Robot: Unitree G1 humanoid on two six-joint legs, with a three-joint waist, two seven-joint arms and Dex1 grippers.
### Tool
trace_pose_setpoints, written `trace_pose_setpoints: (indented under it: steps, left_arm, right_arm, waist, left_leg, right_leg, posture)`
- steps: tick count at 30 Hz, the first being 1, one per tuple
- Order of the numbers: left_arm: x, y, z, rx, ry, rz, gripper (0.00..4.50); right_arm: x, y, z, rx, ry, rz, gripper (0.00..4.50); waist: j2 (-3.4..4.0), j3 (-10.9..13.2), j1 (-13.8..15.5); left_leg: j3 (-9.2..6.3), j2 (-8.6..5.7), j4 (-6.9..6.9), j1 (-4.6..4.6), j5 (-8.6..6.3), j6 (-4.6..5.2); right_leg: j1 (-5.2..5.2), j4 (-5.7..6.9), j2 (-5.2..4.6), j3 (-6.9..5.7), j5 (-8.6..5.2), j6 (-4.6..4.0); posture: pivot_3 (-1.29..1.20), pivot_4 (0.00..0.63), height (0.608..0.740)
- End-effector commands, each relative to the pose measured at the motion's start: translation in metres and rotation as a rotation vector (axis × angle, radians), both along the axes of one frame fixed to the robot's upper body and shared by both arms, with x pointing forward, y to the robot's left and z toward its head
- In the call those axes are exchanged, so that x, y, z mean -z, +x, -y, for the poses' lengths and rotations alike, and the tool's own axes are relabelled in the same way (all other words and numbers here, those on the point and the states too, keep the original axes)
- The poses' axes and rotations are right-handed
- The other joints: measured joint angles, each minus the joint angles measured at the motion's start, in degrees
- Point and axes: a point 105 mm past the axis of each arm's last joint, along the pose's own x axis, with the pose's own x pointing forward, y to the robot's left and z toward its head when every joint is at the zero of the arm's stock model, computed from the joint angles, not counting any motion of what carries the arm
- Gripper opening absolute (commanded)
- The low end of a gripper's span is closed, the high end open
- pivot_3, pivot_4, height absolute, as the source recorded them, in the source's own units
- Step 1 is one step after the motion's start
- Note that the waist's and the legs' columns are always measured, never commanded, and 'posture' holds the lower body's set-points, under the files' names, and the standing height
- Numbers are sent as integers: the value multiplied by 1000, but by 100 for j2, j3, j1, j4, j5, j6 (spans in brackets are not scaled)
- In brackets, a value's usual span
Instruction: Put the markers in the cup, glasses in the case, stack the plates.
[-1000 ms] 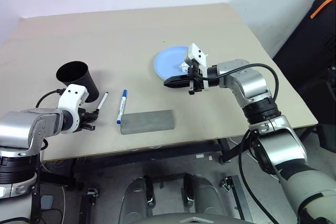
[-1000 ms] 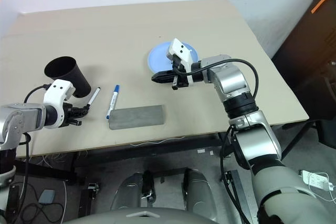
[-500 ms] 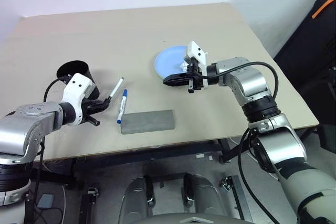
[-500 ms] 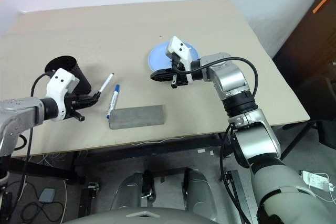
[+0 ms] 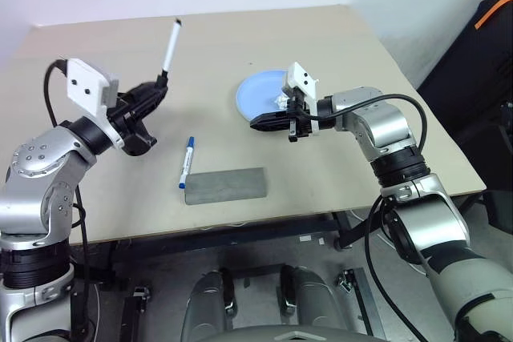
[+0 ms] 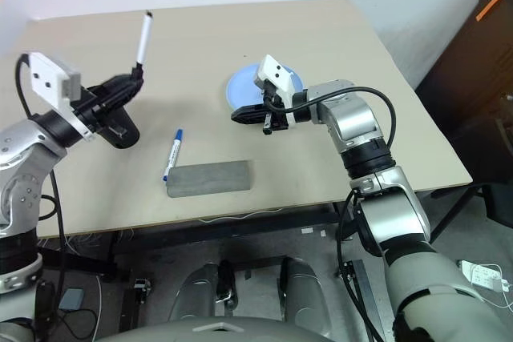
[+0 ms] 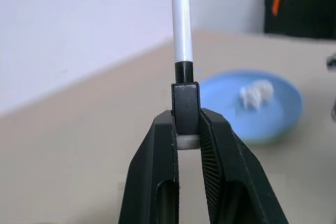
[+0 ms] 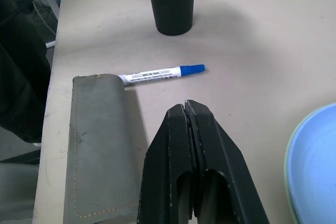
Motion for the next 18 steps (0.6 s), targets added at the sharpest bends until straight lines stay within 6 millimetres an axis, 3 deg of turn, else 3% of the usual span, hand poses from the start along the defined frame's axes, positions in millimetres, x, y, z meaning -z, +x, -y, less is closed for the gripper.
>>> trace_pose_setpoints:
  steps: [1,9,18]
  left_arm:
    - [-26,-2,-13,-55,-39,144,247]
    - [-30,3,-36,-162,-93,239,247]
    - [-17,8,-72,-292,-135,231,247]
  right_arm:
    - [-21,-5,-1,-35,49,53,0]
    - [-40,-20,4,-96,144,41,0]
    - [-61,-32,9,-109,231,48,0]
  waist:
    - [-1,0,2]
    - [-1,0,19]
    - [-1,0,20]
  left_leg:
    - [-1,0,1,0,0,0]
    - [-2,1,5,0,0,0]
    - [-5,1,6,2,0,0]
  right_leg:
    - [0,1,0,-1,0,0]
    - [5,1,0,-1,0,1]
    - [5,2,1,-2,0,0]
  posture:
    - [0,150,711]
    - [0,150,711]
    - [0,150,711]
